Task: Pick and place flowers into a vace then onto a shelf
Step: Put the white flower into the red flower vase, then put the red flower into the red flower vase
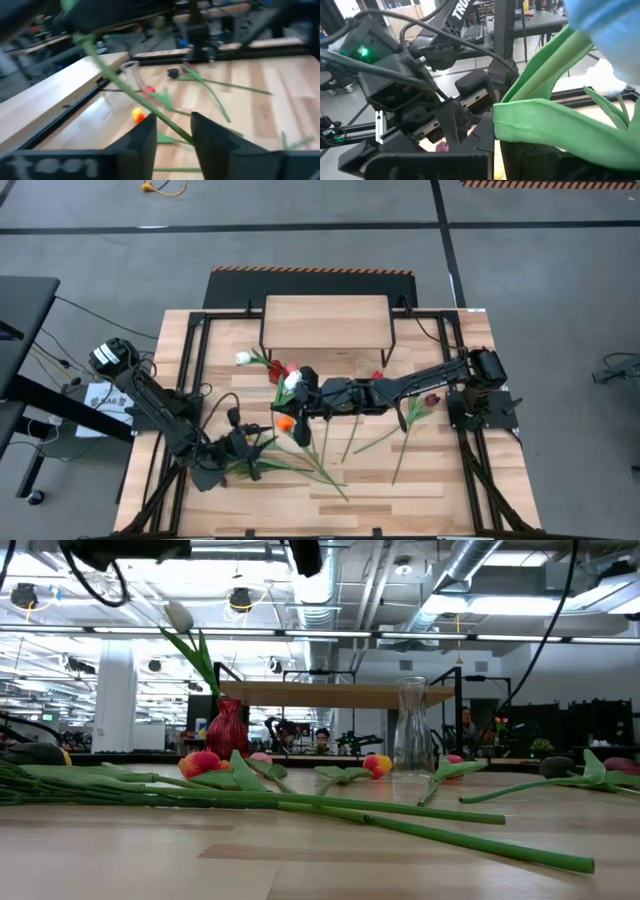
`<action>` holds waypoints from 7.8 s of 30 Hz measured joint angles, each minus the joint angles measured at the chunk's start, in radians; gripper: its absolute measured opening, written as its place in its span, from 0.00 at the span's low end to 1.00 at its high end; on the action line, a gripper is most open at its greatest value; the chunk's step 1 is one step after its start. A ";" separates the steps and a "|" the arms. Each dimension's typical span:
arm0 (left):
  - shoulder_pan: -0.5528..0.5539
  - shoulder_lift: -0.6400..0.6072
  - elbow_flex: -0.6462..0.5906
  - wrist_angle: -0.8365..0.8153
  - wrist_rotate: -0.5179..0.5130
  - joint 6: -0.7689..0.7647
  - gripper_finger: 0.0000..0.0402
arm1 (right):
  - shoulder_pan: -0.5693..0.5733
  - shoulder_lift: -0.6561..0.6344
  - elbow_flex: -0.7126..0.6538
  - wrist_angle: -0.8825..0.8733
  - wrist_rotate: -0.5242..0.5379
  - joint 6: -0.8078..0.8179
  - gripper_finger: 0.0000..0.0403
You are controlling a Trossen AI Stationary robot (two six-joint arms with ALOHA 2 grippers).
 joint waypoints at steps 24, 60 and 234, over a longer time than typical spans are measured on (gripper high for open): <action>-0.008 -0.513 0.001 -0.640 0.047 -0.291 0.41 | -0.023 -0.014 0.000 -0.060 0.259 -0.099 0.00; -0.008 -0.510 0.001 -0.635 0.045 -0.290 0.41 | -0.201 0.040 -0.004 -0.062 0.245 -0.134 0.00; -0.093 -0.472 -0.575 0.856 0.681 0.297 0.41 | 0.108 -0.163 -0.465 -0.949 0.384 1.437 0.63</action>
